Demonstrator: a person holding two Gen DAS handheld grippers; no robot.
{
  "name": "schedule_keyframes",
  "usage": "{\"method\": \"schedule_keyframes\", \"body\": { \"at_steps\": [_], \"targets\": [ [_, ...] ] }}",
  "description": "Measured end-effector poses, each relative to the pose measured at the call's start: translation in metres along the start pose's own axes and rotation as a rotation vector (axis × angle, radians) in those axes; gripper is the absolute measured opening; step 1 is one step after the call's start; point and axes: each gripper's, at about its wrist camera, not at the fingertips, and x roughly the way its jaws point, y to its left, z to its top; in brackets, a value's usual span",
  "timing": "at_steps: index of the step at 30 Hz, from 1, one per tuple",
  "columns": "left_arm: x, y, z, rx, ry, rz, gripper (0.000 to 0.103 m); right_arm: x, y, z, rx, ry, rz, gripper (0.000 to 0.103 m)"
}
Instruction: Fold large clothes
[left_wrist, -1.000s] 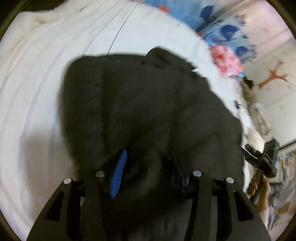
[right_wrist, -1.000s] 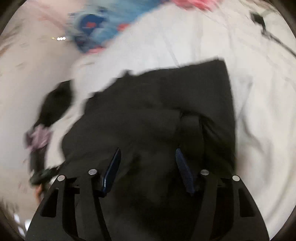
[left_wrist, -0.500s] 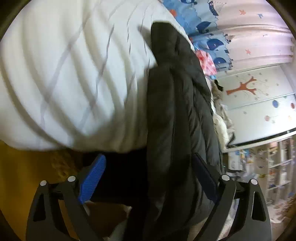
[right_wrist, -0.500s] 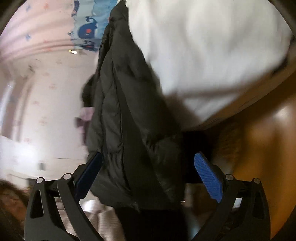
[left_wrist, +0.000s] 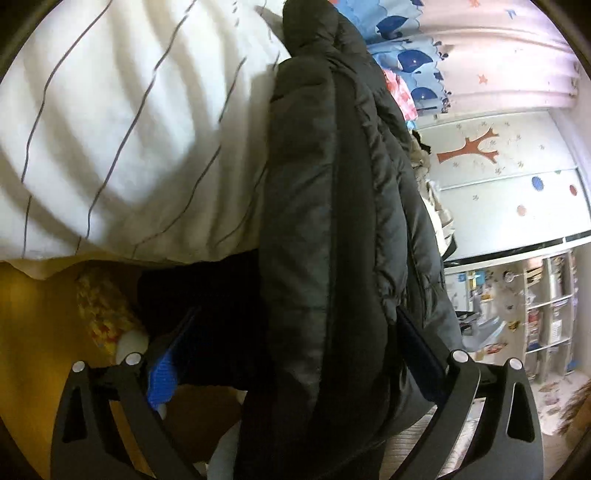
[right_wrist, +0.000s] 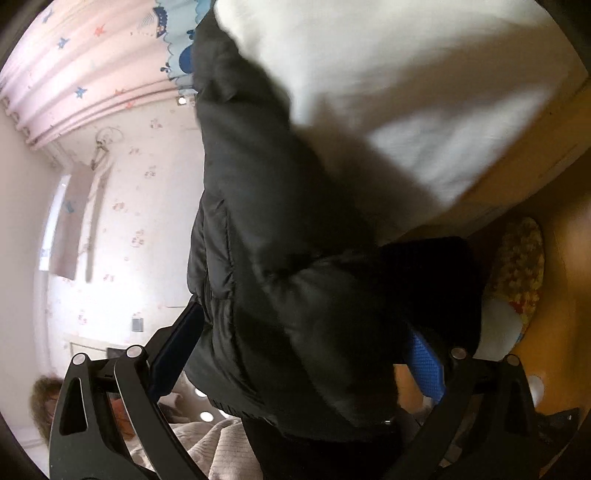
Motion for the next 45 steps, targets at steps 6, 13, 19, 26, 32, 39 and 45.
{"method": "schedule_keyframes", "body": {
  "at_steps": [6, 13, 19, 26, 32, 39, 45],
  "targets": [
    [0.019, -0.001, -0.001, -0.016, 0.007, -0.001, 0.096, 0.021, 0.004, -0.001, -0.075, 0.052, 0.080, 0.094],
    [-0.004, -0.035, -0.007, 0.028, -0.087, 0.032, 0.046, 0.002, 0.060, -0.024, -0.264, 0.001, -0.020, 0.025],
    [-0.034, -0.083, -0.007, 0.113, -0.191, 0.023, 0.020, -0.014, 0.129, -0.041, -0.410, -0.052, 0.033, 0.019],
    [-0.017, -0.032, -0.006, 0.021, -0.033, -0.019, 0.064, -0.008, 0.110, -0.034, -0.299, 0.003, -0.003, 0.031],
    [-0.001, 0.014, -0.022, -0.092, 0.000, -0.094, 0.093, 0.002, 0.086, -0.039, -0.249, -0.021, -0.037, 0.049],
    [-0.018, -0.025, -0.022, -0.034, -0.154, 0.015, 0.030, 0.014, 0.121, -0.051, -0.355, -0.093, -0.107, 0.014],
    [-0.058, -0.107, -0.025, 0.128, -0.291, 0.066, 0.011, 0.006, 0.166, -0.058, -0.416, -0.164, 0.037, 0.013]
  ]
}}
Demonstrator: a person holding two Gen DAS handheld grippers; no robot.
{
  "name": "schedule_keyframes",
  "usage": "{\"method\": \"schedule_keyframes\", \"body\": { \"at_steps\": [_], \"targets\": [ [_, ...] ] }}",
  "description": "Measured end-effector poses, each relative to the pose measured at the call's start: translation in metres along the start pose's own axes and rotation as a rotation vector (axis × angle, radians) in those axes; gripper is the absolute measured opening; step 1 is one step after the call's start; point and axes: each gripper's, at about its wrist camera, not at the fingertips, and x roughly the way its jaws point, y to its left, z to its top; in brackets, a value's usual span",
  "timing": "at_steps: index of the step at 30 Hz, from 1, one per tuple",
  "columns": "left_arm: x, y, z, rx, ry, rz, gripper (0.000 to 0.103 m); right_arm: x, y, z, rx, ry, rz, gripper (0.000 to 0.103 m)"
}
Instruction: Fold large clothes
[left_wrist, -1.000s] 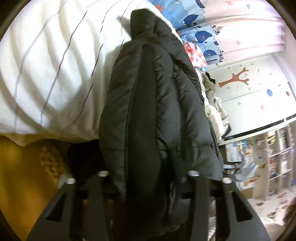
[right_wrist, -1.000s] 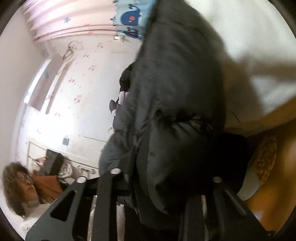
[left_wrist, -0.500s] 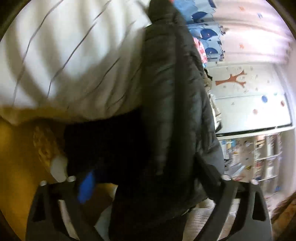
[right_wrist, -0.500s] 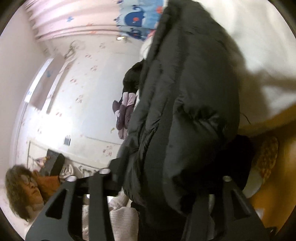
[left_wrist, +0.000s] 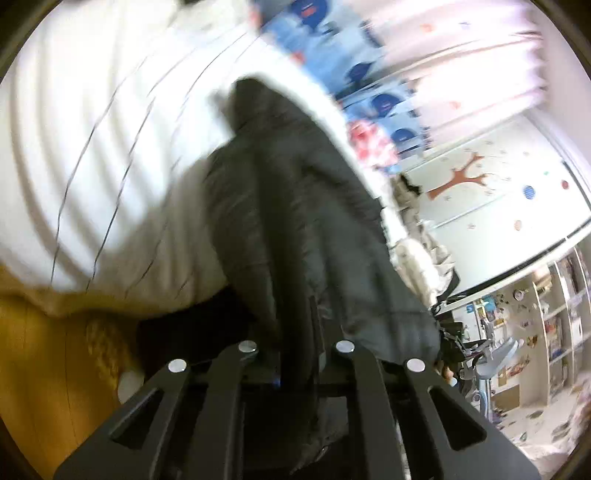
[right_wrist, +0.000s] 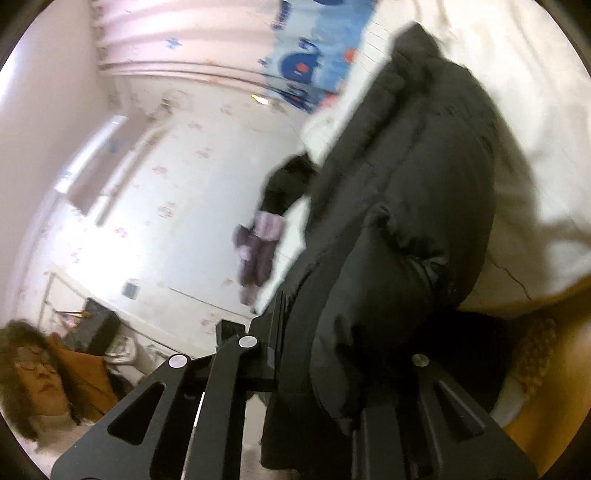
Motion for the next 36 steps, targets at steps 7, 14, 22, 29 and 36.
{"method": "schedule_keyframes", "body": {
  "at_steps": [7, 14, 22, 29, 36],
  "targets": [
    [-0.047, -0.055, -0.002, 0.137, -0.093, -0.100, 0.009, -0.019, 0.044, 0.007, -0.077, -0.078, 0.166, 0.013],
    [-0.030, -0.003, -0.011, 0.012, -0.025, -0.072, 0.009, -0.017, 0.013, 0.005, 0.004, -0.072, 0.134, 0.013],
    [-0.027, -0.030, 0.031, 0.052, -0.126, -0.109, 0.009, 0.002, 0.029, 0.050, -0.044, -0.101, 0.188, 0.013],
    [-0.014, -0.042, 0.100, 0.012, -0.229, -0.152, 0.009, 0.032, 0.053, 0.117, -0.086, -0.134, 0.188, 0.013],
    [0.015, -0.045, 0.167, -0.011, -0.285, -0.136, 0.009, 0.065, 0.056, 0.186, -0.081, -0.179, 0.126, 0.013]
  ]
}}
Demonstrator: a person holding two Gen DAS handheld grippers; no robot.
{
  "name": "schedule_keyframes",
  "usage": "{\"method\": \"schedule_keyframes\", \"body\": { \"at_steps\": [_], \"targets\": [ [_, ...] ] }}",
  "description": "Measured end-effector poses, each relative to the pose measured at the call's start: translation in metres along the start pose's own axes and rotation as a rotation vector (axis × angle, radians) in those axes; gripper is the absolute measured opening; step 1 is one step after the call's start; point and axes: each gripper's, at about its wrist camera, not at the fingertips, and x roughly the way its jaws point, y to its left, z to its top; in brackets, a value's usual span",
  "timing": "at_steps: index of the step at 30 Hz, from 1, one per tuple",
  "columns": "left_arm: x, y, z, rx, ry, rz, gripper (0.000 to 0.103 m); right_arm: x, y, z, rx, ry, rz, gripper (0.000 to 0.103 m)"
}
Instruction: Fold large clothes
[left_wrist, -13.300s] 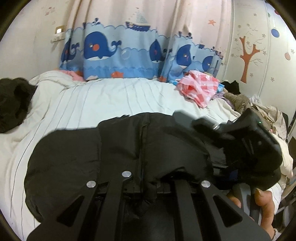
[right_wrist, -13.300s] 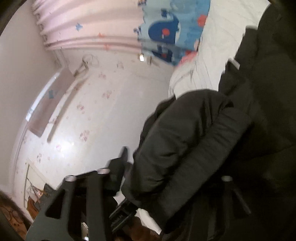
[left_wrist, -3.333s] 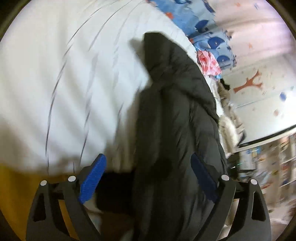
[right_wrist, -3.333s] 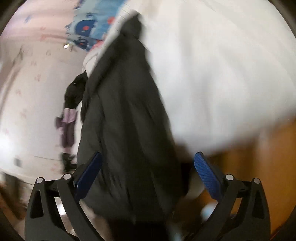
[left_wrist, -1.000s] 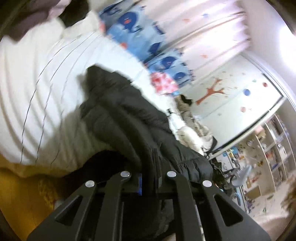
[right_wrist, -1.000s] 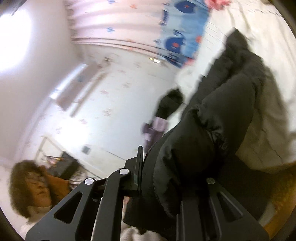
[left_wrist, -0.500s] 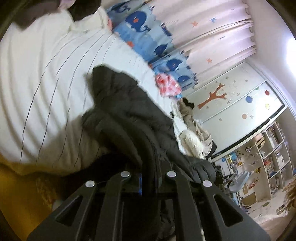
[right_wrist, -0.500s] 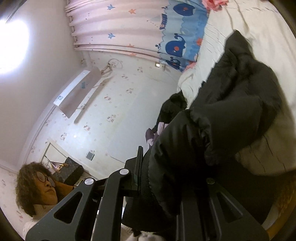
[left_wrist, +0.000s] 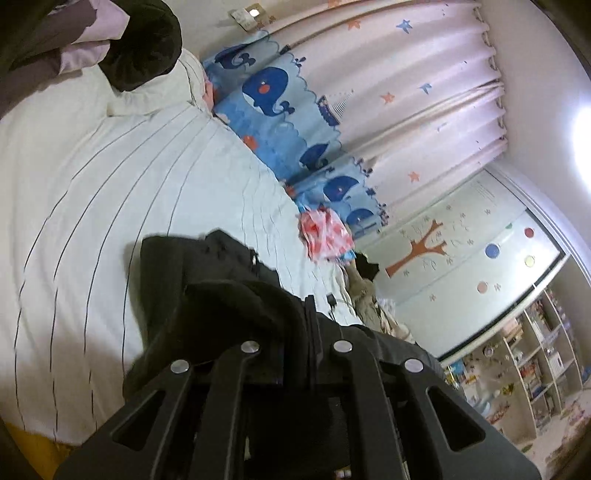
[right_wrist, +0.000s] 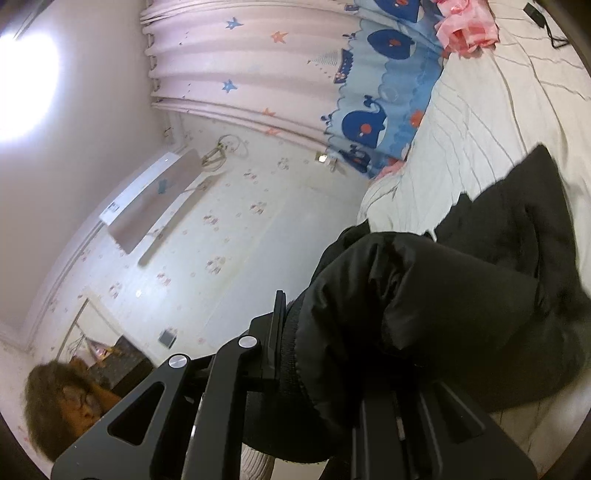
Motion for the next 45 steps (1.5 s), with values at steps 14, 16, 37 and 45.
{"method": "schedule_keyframes", "body": {
  "at_steps": [14, 16, 37, 45],
  "targets": [
    [0.114, 0.051, 0.075, -0.062, -0.014, 0.172, 0.009, 0.090, -0.090, 0.103, 0.091, -0.070, -0.281, 0.013],
    [0.129, 0.065, 0.079, -0.081, -0.012, 0.206, 0.009, 0.098, -0.114, 0.110, 0.117, -0.073, -0.323, 0.013],
    [0.149, 0.109, 0.068, -0.190, 0.009, 0.366, 0.026, 0.142, -0.161, 0.132, 0.203, -0.061, -0.371, 0.074],
    [0.122, 0.102, 0.076, -0.345, -0.038, 0.232, 0.052, 0.119, -0.117, 0.130, 0.147, -0.071, -0.371, 0.087]
  ]
}}
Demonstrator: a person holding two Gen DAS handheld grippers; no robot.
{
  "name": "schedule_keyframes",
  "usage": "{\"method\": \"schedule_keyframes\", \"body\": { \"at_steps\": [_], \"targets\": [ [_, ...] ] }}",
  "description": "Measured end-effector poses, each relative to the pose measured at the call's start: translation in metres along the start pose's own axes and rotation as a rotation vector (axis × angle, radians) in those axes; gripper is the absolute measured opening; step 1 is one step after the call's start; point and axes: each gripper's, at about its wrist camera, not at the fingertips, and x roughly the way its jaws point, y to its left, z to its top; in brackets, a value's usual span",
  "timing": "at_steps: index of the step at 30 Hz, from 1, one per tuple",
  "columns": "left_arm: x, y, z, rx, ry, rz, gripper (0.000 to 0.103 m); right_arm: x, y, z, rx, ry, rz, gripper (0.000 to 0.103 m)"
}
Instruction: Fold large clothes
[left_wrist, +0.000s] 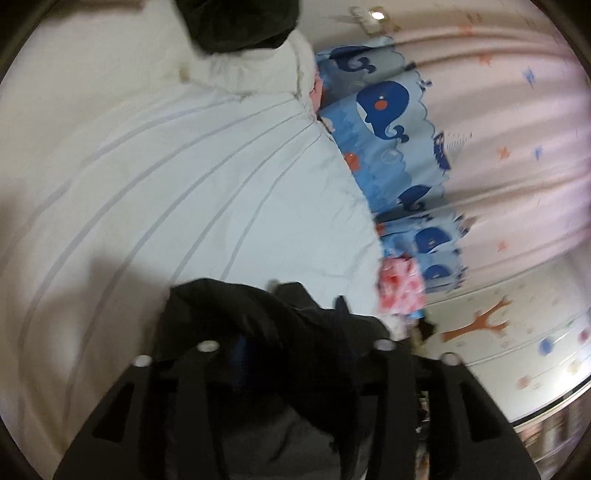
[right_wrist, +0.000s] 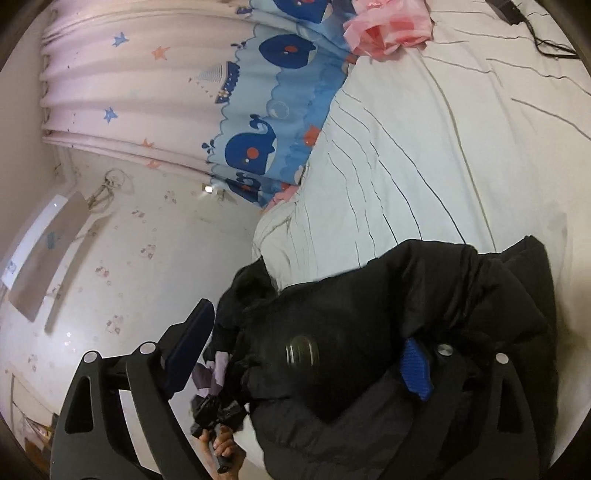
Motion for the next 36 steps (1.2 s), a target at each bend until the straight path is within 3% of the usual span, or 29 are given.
{"method": "schedule_keyframes", "body": {
  "at_steps": [1, 2, 4, 5, 9, 13, 17, 20, 23, 26, 28, 31, 33, 36],
  "targets": [
    [0.003, 0.006, 0.002, -0.042, 0.027, -0.010, 0.067, -0.006, 0.003, -0.001, -0.015, -0.013, -0.014, 0.087],
    [0.008, 0.003, 0.003, -0.022, 0.046, 0.098, 0.073, -0.009, 0.008, -0.002, -0.047, -0.014, -0.048, 0.087],
    [0.007, -0.018, -0.003, 0.161, 0.002, 0.311, 0.073, -0.010, 0.020, -0.012, -0.148, 0.013, -0.153, 0.088],
    [0.005, -0.029, -0.008, 0.245, -0.033, 0.352, 0.073, -0.007, 0.027, -0.019, -0.209, 0.037, -0.213, 0.088],
    [-0.012, -0.067, -0.029, 0.412, -0.139, 0.352, 0.074, 0.016, 0.043, -0.054, -0.441, 0.120, -0.428, 0.088],
    [0.015, -0.103, -0.062, 0.628, -0.110, 0.361, 0.074, 0.050, 0.045, -0.082, -0.610, 0.115, -0.570, 0.088],
    [0.066, -0.115, -0.086, 0.804, -0.087, 0.424, 0.074, 0.086, 0.023, -0.087, -0.641, 0.084, -0.656, 0.088],
    [0.106, -0.093, -0.083, 0.791, -0.017, 0.504, 0.074, 0.115, -0.005, -0.081, -0.675, 0.089, -0.739, 0.088],
    [0.130, -0.059, -0.067, 0.682, 0.037, 0.534, 0.075, 0.134, -0.020, -0.069, -0.630, 0.107, -0.748, 0.088],
    [0.116, -0.063, -0.067, 0.654, -0.008, 0.555, 0.075, 0.127, 0.001, -0.071, -0.658, 0.062, -0.717, 0.088],
    [0.103, -0.076, -0.080, 0.725, -0.058, 0.542, 0.075, 0.121, 0.029, -0.074, -0.730, -0.003, -0.681, 0.088],
    [0.097, -0.100, -0.094, 0.834, -0.140, 0.550, 0.075, 0.138, 0.064, -0.062, -0.788, -0.026, -0.662, 0.088],
    [0.098, -0.109, -0.094, 0.850, -0.174, 0.544, 0.075, 0.155, 0.073, -0.051, -0.806, -0.015, -0.681, 0.089],
    [0.105, -0.115, -0.099, 0.874, -0.210, 0.545, 0.075, 0.195, 0.053, -0.036, -0.839, 0.041, -0.790, 0.089]
  ]
}}
